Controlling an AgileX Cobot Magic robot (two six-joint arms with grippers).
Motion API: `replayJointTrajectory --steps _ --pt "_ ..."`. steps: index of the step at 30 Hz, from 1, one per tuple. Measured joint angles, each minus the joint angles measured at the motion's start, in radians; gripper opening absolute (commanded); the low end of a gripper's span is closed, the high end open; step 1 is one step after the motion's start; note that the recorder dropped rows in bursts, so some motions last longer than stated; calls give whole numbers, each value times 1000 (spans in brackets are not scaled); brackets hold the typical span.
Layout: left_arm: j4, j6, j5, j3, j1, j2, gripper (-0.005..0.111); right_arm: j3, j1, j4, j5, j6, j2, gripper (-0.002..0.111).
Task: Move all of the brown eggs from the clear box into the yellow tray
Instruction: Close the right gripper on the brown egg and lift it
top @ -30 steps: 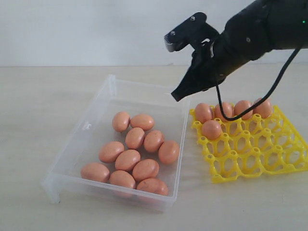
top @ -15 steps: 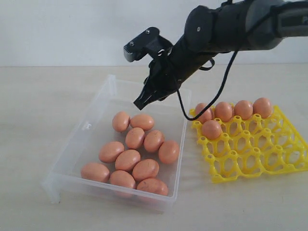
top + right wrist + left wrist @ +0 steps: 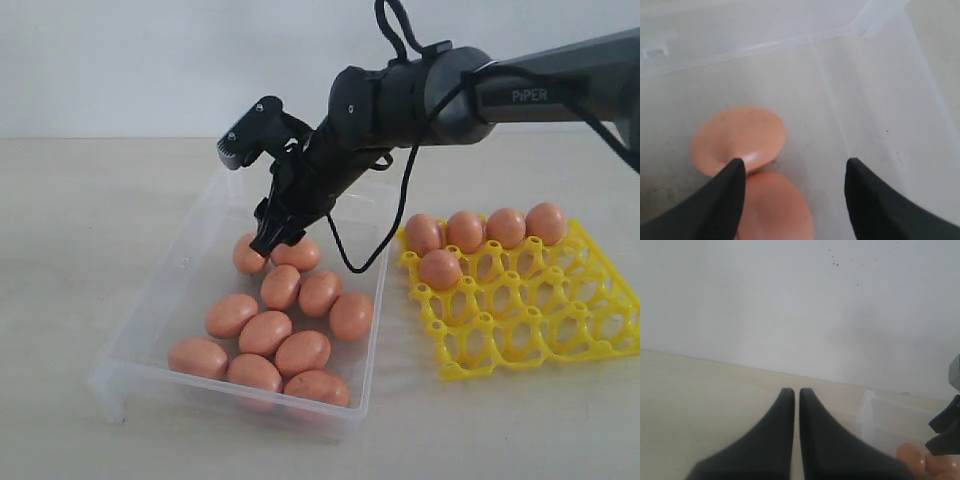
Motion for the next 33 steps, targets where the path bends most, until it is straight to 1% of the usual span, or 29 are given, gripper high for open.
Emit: replayJointTrajectory --steps 17,18,20,21,22,24,28,33 --pt "0 0 0 0 0 0 4 0 0 -4 16 -82 71 53" --pt "0 0 0 0 0 0 4 0 0 -4 20 -82 73 50" --pt "0 0 0 0 0 0 4 0 0 -4 20 -82 80 32" --pt "0 0 0 0 0 0 4 0 0 -6 20 -82 80 19" --pt "0 0 0 0 0 0 4 0 0 -6 22 -82 82 2" --pt "0 0 0 0 0 0 4 0 0 -6 22 -82 82 -1" --pt "0 0 0 0 0 0 4 0 0 -8 -4 -77 82 0" --pt "0 0 0 0 0 0 4 0 0 -15 -77 -11 52 0"
